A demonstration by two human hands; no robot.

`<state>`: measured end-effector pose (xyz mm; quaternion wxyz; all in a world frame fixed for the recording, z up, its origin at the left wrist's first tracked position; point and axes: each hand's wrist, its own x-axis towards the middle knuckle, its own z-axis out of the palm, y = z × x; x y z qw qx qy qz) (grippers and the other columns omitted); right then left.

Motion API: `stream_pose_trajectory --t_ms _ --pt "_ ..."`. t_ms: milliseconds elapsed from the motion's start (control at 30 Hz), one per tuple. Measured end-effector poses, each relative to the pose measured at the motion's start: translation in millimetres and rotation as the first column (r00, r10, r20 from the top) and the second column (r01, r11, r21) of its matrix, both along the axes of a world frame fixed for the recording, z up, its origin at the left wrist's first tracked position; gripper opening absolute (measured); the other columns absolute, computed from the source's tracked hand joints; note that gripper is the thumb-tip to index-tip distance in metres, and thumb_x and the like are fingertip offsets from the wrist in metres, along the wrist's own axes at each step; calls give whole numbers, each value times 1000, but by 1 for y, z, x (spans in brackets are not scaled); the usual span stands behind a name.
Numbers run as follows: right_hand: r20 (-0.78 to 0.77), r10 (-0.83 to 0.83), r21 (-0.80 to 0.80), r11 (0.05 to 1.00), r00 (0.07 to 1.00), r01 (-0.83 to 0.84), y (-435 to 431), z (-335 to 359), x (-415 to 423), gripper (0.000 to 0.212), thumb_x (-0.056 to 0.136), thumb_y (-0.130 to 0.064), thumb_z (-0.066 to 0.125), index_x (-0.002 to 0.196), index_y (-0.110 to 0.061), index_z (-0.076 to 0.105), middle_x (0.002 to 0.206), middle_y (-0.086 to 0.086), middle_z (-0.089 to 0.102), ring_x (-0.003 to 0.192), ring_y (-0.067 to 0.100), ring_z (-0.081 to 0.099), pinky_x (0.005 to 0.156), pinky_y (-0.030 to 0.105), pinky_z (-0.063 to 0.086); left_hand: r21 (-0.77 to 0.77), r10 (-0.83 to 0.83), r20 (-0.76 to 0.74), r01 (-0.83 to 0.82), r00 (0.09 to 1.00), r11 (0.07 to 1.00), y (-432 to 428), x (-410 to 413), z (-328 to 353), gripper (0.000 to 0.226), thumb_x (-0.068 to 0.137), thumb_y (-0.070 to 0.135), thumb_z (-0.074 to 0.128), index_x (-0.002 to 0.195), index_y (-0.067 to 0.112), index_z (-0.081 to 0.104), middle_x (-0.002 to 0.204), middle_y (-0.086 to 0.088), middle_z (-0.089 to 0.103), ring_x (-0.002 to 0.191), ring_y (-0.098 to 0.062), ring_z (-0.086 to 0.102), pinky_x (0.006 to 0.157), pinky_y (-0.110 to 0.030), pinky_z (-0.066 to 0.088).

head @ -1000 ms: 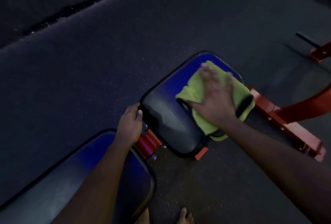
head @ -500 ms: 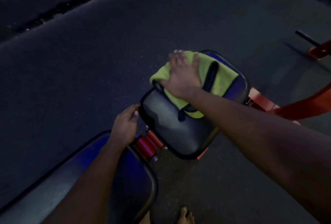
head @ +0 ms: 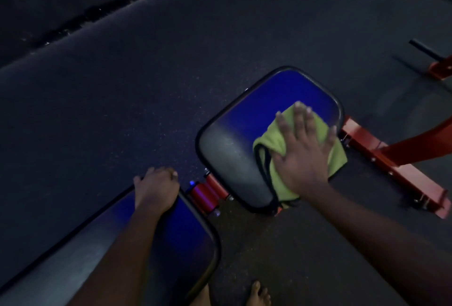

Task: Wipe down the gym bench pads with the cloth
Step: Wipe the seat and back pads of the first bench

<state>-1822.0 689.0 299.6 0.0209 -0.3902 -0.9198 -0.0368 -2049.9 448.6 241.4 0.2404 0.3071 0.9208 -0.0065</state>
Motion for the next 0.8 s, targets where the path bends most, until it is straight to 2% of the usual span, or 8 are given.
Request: stream_pose_trajectory --t_ms 167,233,333,400,533,667,733,800 --pt "-80 -340 -83 939 937 333 47 20 -85 78 92 -60 43 161 -31 20 172 7 -7 157 33 -8 114 77 4 37 -19 -22 20 1000 999 -2 0 -2 39 104 33 28 126 22 58 132 1 59 120 -18 47 99 -44 29" --pt "-51 -351 -84 934 935 346 45 20 -125 79 92 -61 44 161 -31 19 171 11 -6 156 38 -9 113 76 2 80 -6 8 6 1000 997 -3 -1 -1 36 104 33 30 122 22 59 130 -1 61 120 -19 48 98 -43 28" --pt "77 -35 -38 999 996 38 9 7 -160 78 95 -64 36 163 -30 15 171 13 -3 156 38 -8 114 76 -2 105 8 54 -14 998 994 -5 -2 4 28 105 31 30 108 22 57 122 -4 62 114 -21 49 97 -44 27" --pt "167 221 -23 975 961 -220 -34 -9 -158 78 96 -68 30 162 -31 15 171 12 -3 157 37 -7 112 76 -4 93 23 76 -30 997 995 -5 -2 10 24 105 29 30 98 23 51 113 -7 61 109 -23 50 98 -45 29" --pt "194 421 -35 906 886 -423 -104 -42 -99 84 91 -55 54 162 -31 17 171 9 -11 156 32 -17 115 72 -7 119 30 73 -39 997 992 -2 -1 20 24 106 27 26 96 20 47 91 -4 58 94 -27 54 110 -49 27" --pt "-53 196 18 981 979 -195 -116 -53 -31 95 79 -52 64 162 -33 21 172 2 -1 158 26 -5 119 67 -4 243 68 56 -80 996 967 1 1 22 21 106 26 27 99 20 46 83 -2 58 79 -24 50 102 -53 38" --pt "-168 2 27 1000 986 2 -108 -50 -13 99 77 -59 61 162 -38 15 172 0 -2 158 27 -3 118 66 -6 339 47 87 -74 995 938 8 4 23 24 107 27 29 113 17 50 103 -10 63 90 -28 56 99 -51 42" --pt "-321 -258 -57 966 911 253 -104 -49 0 105 73 -66 59 162 -41 9 172 1 -6 158 28 -5 114 67 -7 442 -9 137 -53 991 896 19 9 23 36 108 30 29 135 15 46 132 -13 56 116 -31 54 102 -42 41"
